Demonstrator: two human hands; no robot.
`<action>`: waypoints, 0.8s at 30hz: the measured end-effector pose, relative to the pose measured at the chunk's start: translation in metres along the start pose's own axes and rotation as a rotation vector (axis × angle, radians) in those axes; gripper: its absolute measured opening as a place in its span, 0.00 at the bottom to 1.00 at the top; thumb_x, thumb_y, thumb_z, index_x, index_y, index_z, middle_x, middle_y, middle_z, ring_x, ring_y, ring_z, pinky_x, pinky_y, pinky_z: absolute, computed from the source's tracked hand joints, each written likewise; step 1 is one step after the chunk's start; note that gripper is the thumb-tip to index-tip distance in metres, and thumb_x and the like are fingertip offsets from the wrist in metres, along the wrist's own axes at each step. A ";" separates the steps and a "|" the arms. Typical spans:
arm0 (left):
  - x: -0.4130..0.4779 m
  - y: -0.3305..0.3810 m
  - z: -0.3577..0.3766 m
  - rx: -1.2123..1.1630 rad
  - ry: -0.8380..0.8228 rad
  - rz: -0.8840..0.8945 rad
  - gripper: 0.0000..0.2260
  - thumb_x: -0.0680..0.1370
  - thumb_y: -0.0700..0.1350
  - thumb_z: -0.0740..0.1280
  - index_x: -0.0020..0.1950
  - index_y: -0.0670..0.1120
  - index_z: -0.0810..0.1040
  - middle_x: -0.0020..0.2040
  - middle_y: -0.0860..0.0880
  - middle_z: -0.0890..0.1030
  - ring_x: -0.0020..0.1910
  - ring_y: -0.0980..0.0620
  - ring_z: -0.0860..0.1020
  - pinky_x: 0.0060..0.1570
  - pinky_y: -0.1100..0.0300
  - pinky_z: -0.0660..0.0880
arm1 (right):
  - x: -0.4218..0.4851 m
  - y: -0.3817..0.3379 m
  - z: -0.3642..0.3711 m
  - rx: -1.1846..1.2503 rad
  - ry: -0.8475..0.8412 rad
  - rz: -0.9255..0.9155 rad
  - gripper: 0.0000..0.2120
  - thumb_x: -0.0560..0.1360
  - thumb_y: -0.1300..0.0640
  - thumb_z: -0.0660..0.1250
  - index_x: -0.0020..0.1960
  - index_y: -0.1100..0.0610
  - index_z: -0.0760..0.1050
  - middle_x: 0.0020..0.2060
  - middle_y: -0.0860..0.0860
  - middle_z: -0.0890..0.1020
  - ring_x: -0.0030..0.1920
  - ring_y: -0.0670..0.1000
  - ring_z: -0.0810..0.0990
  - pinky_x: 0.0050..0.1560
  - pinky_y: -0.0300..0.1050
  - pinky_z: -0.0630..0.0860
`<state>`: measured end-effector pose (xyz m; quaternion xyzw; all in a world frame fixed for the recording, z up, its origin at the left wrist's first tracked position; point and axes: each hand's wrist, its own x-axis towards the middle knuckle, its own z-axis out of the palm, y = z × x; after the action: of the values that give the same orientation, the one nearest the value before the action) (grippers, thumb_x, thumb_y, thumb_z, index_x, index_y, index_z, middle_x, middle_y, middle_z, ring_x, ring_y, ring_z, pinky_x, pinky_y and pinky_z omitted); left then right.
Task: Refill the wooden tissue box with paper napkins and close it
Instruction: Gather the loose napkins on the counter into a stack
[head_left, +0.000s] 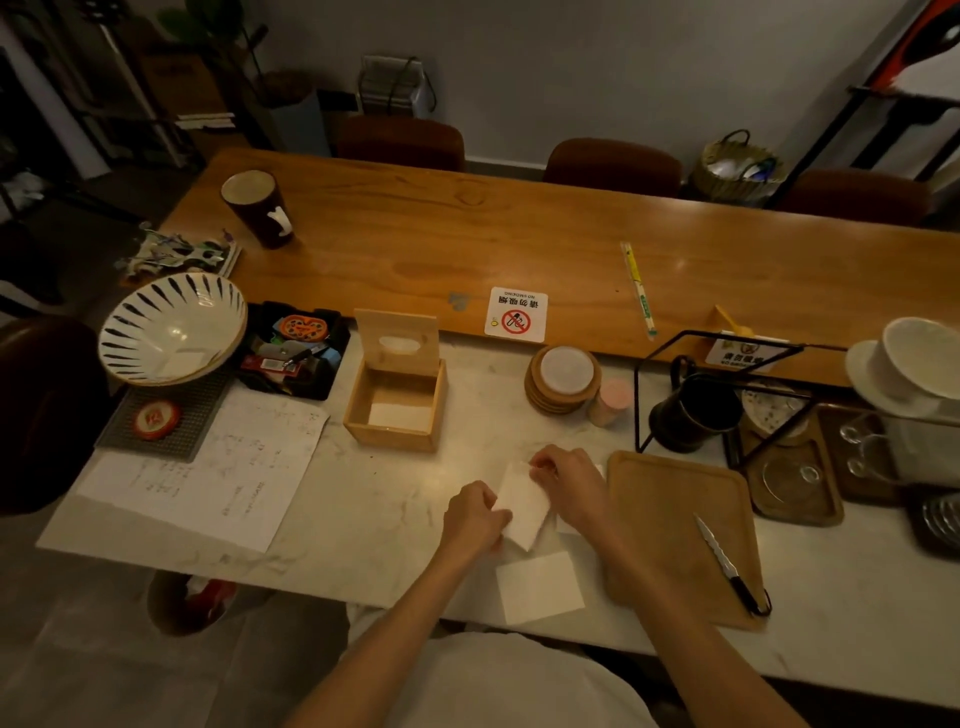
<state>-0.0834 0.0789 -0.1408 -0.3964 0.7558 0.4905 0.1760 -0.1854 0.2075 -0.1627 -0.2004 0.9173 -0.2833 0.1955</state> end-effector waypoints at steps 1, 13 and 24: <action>-0.002 0.000 0.003 0.098 -0.001 0.012 0.08 0.73 0.45 0.70 0.43 0.47 0.72 0.45 0.45 0.82 0.42 0.44 0.83 0.44 0.50 0.81 | 0.002 -0.004 0.002 -0.057 -0.006 -0.041 0.07 0.78 0.55 0.66 0.54 0.54 0.79 0.48 0.50 0.83 0.52 0.51 0.74 0.46 0.44 0.71; 0.004 -0.010 0.022 0.375 0.066 0.094 0.16 0.79 0.45 0.66 0.62 0.42 0.66 0.60 0.41 0.75 0.55 0.43 0.77 0.51 0.53 0.75 | 0.014 -0.008 0.022 -0.259 -0.031 -0.023 0.14 0.76 0.58 0.67 0.62 0.55 0.74 0.57 0.55 0.79 0.56 0.56 0.75 0.55 0.47 0.72; 0.009 -0.031 0.016 0.303 0.073 0.263 0.14 0.75 0.49 0.70 0.58 0.51 0.71 0.55 0.51 0.70 0.53 0.51 0.72 0.49 0.62 0.72 | 0.002 -0.002 -0.009 0.173 -0.180 -0.008 0.12 0.72 0.63 0.71 0.41 0.47 0.73 0.40 0.45 0.79 0.42 0.45 0.77 0.46 0.40 0.72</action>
<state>-0.0670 0.0830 -0.1723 -0.2808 0.8720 0.3754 0.1406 -0.1907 0.2092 -0.1552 -0.2107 0.8673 -0.3432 0.2924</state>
